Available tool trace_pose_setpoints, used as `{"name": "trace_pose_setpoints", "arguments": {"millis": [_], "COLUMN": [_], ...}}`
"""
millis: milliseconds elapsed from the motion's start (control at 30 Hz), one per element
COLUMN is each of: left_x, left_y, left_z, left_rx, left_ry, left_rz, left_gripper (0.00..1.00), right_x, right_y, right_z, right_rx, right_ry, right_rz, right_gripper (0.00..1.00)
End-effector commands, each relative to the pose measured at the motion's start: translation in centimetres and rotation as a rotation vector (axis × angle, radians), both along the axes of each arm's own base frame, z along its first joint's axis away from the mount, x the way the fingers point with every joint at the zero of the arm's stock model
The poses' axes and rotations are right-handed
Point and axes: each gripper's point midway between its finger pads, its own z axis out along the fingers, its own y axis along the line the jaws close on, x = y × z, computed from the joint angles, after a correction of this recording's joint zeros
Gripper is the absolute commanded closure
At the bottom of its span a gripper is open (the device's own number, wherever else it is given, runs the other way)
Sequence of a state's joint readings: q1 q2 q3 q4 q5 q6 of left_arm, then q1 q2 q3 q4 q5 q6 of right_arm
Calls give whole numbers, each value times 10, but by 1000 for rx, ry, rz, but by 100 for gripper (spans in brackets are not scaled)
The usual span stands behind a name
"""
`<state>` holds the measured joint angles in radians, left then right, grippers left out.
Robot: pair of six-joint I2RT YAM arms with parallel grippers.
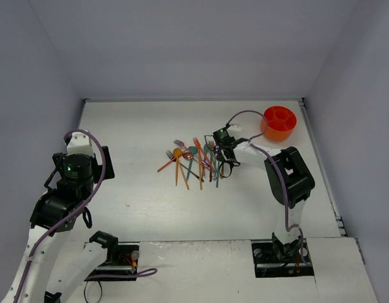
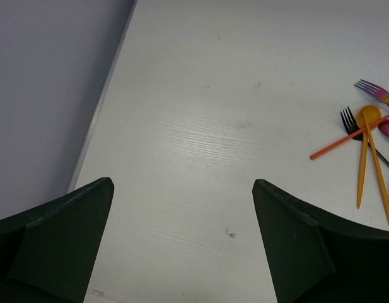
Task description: Sort the eating utensils into containers
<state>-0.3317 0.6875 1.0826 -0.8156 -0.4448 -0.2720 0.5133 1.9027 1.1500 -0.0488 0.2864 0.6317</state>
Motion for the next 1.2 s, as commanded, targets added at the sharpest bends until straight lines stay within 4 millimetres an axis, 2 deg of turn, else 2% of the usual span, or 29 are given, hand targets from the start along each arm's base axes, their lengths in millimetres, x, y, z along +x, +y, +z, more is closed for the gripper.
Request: {"name": "trace_pose_setpoints", "arguments": {"millis": [0,100,233,267,367,400,600,733,900,1100,1167], "left_x": [3,3,3,2,1,0,1,7,14,19,20], "left_y": [-3,-3,-2,-2,-1,0,-2,-7,-14,-17,-18], "left_z": [5,5,4,4,4,3,-11,-19,-19,-22,-23], "left_rx": [-25,-28,-25,-25,-26,-26,-35,-43,-64,-60,-59], "left_ry": [-26,-29,-29,-30,-35,-35,-12,2,-9,10,20], "left_rz": [2,3,5,6,11,13,18,8,-17,-24,-28], "left_gripper": [9,9,9,9,9,9,9,9,9,9,9], "right_x": [11,13,19,21,30,31,46,54,77,104,113], "right_y": [-1,-6,-17,-20,-40,-41,-119,-169,-220,-249,-258], "right_z": [10,17,39,48,101,103,205,246,272,286,283], "right_rx": [-19,-36,-59,-64,-81,-94,-107,-168,-164,-170,-175], "right_ry": [-54,-73,-130,-150,-263,-265,-517,-640,-739,-851,-857], "right_rz": [-37,-43,-60,-64,-79,-66,-139,-203,-175,-121,-110], "right_gripper": [89,100,100,100,100,100,100,100,100,100,100]}}
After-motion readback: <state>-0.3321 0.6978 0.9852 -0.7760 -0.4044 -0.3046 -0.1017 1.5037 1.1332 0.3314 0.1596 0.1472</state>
